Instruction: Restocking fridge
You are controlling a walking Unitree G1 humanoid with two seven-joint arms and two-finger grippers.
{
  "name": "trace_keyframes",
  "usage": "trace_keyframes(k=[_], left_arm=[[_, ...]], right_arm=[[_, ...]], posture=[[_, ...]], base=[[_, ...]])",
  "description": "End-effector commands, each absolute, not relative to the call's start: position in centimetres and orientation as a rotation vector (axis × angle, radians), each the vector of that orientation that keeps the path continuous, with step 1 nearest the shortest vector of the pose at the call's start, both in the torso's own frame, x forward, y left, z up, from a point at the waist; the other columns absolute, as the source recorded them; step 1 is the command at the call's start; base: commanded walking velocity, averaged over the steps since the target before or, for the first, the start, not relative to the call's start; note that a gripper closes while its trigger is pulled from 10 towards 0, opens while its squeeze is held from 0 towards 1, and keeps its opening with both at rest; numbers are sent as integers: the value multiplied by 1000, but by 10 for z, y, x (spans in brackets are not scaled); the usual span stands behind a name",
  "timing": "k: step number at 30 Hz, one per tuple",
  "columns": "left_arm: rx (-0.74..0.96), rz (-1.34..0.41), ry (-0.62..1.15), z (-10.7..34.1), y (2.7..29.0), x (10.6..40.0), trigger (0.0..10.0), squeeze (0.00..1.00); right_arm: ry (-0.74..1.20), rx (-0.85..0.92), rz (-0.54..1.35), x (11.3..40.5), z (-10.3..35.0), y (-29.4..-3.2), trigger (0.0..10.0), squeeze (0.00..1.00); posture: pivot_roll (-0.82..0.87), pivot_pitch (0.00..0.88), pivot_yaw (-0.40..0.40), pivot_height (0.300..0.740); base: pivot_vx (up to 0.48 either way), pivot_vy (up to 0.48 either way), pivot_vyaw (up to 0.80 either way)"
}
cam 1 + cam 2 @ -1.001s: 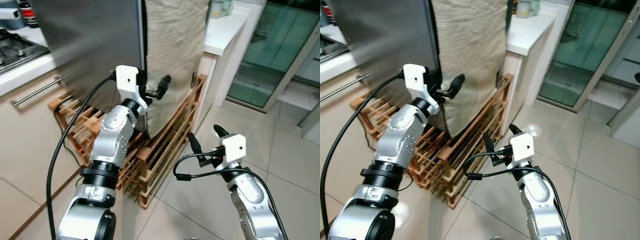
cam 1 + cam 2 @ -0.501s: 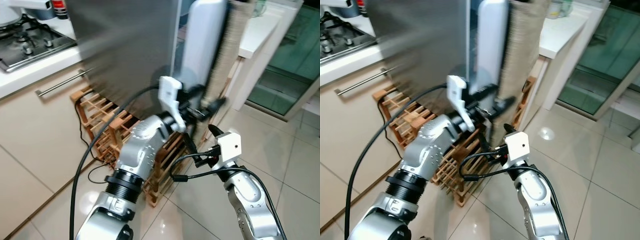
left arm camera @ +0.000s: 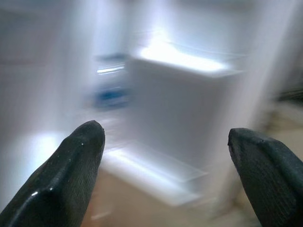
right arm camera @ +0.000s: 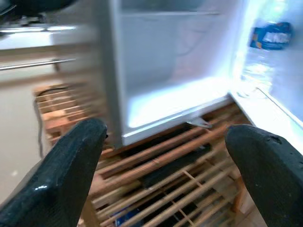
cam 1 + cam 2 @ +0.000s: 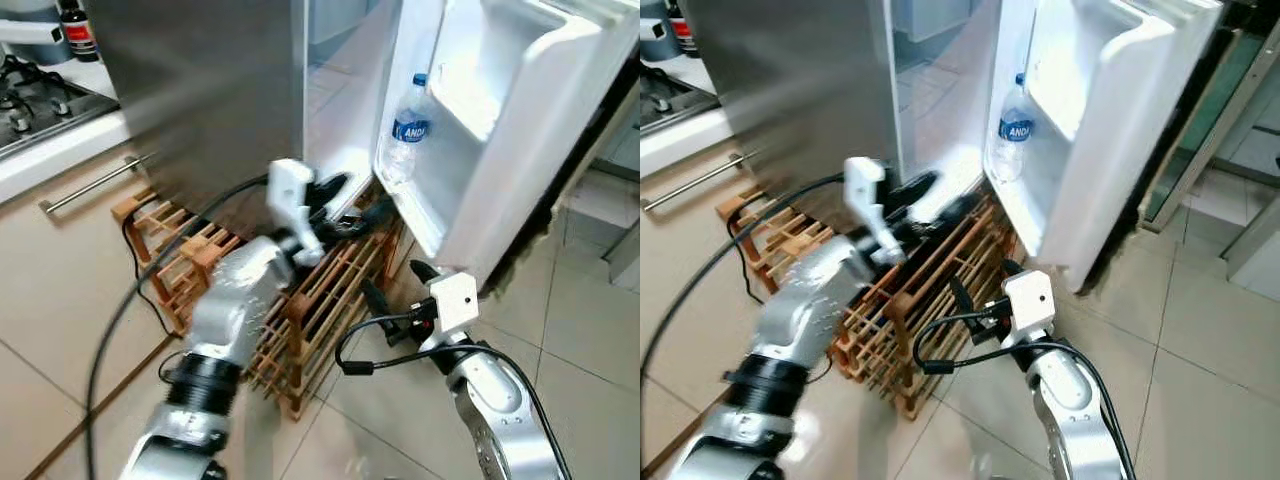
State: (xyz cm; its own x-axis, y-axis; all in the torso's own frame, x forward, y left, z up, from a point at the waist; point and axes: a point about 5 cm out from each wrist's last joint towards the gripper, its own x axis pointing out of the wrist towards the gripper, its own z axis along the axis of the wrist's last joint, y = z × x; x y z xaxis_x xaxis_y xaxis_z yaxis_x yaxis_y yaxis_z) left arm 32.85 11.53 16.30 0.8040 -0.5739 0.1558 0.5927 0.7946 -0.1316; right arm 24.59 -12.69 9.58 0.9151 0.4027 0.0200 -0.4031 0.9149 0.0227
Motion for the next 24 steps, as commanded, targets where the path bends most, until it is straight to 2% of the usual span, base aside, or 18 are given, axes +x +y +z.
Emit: trace_keyframes(k=[1, 2, 4, 10, 12, 17, 22, 24], left_arm=[[-146, -506, -109, 156, 140, 328, 10000, 0], [-125, -453, -110, 153, 153, 324, 10000, 0], [-107, -414, -111, 150, 162, 321, 10000, 0], [-10, -123, -121, 137, 208, 300, 10000, 0], [6, -34, -103, 131, 217, 296, 10000, 0], [-9, 37, -95, 128, 211, 292, 10000, 0], [2, 20, -130, 133, 186, 289, 10000, 0], [-1, 19, -128, 133, 185, 290, 10000, 0]], right_arm=[[-6, 43, 370, 250, 94, -135, 10000, 0], [-1, 50, 354, 252, 93, -137, 10000, 0], [7, 58, 341, 253, 92, -138, 10000, 0], [8, 82, 285, 268, 88, -146, 10000, 0], [6, 86, 279, 272, 89, -146, 10000, 0], [15, 82, 283, 276, 85, -145, 10000, 0], [29, 101, 312, 277, 80, -142, 10000, 0], [32, 103, 313, 277, 80, -142, 10000, 0]], posture=[[-104, 0, 17, 740], [-95, 0, 12, 740], [-95, 0, 12, 740], [-81, 0, 0, 740], [-76, 0, -3, 740], [-70, 0, -9, 740], [-74, 0, -11, 740], [-72, 0, -12, 740]], base=[[0, 0, 0], [0, 0, 0], [0, 0, 0], [0, 0, 0], [0, 0, 784], [0, 0, 724], [0, 480, 682], [0, 480, 675]])
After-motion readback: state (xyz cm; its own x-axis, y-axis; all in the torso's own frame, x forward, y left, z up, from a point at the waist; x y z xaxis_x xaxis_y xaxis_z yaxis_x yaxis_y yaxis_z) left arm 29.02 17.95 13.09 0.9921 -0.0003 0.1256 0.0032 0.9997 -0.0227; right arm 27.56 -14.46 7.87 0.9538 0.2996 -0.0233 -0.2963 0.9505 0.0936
